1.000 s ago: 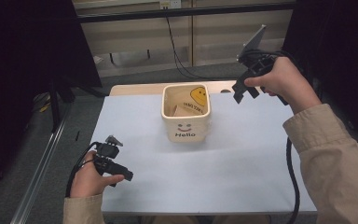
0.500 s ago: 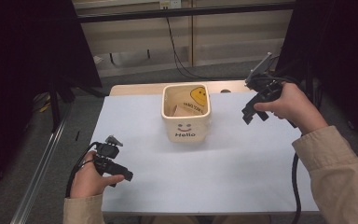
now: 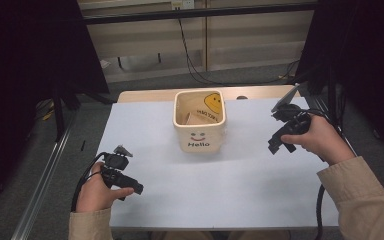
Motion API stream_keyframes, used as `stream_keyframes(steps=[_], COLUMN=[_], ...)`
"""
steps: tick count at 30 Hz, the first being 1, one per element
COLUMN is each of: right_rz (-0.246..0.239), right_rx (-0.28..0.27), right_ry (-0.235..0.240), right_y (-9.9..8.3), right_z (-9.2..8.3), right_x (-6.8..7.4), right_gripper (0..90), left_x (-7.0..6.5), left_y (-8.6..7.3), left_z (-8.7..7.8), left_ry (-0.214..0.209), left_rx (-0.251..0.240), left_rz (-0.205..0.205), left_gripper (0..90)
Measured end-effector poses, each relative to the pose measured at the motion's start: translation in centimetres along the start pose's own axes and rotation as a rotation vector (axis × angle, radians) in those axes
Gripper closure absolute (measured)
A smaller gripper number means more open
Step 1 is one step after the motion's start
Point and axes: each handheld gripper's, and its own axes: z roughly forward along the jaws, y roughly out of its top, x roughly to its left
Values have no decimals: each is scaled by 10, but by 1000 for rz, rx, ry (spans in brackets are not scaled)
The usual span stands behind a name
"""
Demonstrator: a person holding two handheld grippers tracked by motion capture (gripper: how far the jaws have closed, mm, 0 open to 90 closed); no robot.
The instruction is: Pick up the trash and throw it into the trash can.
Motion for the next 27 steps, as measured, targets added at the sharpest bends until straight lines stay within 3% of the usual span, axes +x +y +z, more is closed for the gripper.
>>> stream_keyframes(steps=[2, 3, 7, 11, 27], right_rz=[2, 3, 4, 12, 49], right_rx=[-1, -2, -8, 5, 24], right_ry=[-3, -4, -1, -33, -26], right_y=[-6, -9, -23, -37, -94], right_z=[5, 6, 14, 26, 74], right_x=[-2, -2, -1, -1, -2], right_gripper=[82, 82, 87, 87, 84], left_x=[0, 1, 0, 0, 0], left_y=[0, 0, 0, 0, 0], left_z=[0, -1, -2, -2, 0], left_ry=[4, -1, 4, 2, -1], left_rx=[-7, 4, 9, 10, 11], left_rz=[-1, 18, 11, 10, 4], left_gripper=[63, 63, 63, 63, 63])
